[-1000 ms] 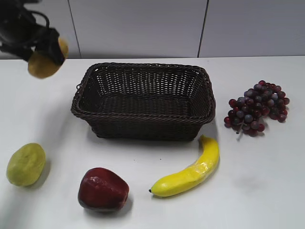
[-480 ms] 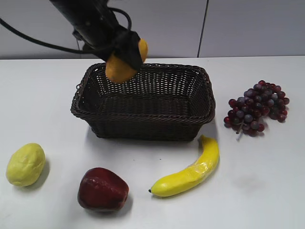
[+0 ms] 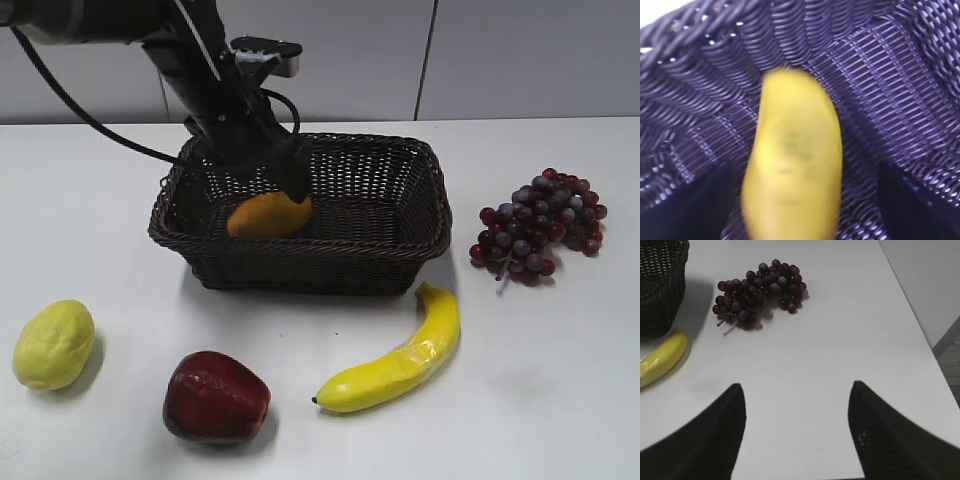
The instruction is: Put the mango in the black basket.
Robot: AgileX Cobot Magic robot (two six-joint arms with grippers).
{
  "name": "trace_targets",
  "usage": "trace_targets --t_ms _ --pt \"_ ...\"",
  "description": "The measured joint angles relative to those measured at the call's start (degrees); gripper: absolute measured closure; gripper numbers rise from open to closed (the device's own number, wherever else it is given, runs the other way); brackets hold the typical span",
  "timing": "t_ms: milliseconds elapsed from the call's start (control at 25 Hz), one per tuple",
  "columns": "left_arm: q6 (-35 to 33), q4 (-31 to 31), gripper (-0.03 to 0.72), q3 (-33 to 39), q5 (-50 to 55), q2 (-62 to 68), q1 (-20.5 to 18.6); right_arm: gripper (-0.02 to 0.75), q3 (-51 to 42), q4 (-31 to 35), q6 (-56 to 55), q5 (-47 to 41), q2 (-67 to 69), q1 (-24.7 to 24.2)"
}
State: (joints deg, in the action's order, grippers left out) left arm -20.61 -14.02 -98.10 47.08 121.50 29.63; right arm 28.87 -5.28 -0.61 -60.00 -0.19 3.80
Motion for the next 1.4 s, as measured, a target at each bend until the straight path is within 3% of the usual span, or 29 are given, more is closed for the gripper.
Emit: trace_targets --t_ms 400,560,760,960,1400 --pt "1.1 10.6 0.041 -9.3 13.8 -10.8 -1.8 0.239 0.0 0.0 0.0 0.0 0.0 0.0" --pt "2.1 14.9 0.057 -9.8 20.8 -15.1 -6.1 0.239 0.0 0.0 0.0 0.0 0.0 0.0" --pt "10.0 16.7 0.124 -8.0 22.0 -16.1 -14.4 0.239 0.0 0.0 0.0 0.0 0.0 0.0" --pt "12.6 16.7 0.139 2.1 22.2 -20.4 -19.8 0.239 0.0 0.0 0.0 0.0 0.0 0.0" --pt "13.3 13.2 0.142 36.5 22.5 -40.8 -20.7 0.239 0.0 0.0 0.0 0.0 0.0 0.0"
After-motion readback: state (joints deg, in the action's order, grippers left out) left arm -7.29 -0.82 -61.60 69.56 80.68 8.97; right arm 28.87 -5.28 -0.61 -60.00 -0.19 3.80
